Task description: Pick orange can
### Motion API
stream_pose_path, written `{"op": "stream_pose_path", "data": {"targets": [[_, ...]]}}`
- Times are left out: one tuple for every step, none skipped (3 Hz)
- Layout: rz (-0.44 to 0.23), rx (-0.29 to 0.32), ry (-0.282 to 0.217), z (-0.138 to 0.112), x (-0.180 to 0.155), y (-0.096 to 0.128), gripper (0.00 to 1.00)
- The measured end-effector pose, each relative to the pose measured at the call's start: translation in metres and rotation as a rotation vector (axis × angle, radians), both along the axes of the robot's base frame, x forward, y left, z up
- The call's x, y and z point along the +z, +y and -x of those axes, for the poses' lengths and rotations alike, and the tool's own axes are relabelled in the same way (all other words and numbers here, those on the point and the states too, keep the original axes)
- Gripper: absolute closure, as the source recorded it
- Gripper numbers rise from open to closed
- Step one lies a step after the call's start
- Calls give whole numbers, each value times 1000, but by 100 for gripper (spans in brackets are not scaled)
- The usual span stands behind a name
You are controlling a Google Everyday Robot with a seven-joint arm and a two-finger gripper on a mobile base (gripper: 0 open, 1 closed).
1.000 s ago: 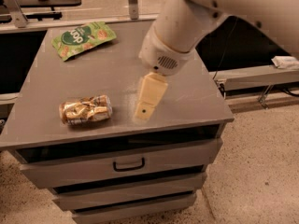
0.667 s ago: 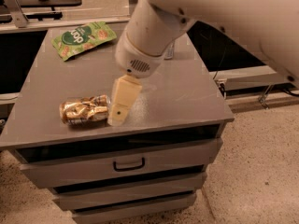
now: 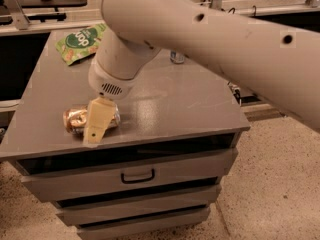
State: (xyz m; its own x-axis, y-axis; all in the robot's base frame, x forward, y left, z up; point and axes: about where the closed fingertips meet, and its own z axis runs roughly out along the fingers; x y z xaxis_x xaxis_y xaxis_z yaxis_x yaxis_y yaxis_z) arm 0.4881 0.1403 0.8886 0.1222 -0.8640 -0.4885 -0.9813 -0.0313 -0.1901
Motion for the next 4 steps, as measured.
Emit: {"op": "stream_pose_path", "data": {"targets": [[0, 11, 13, 1, -20, 23, 0], [5, 28, 31, 4, -39, 36, 18], [-2, 24, 42, 2, -42, 40, 40], [-52, 9, 68, -5, -30, 38, 64]]}}
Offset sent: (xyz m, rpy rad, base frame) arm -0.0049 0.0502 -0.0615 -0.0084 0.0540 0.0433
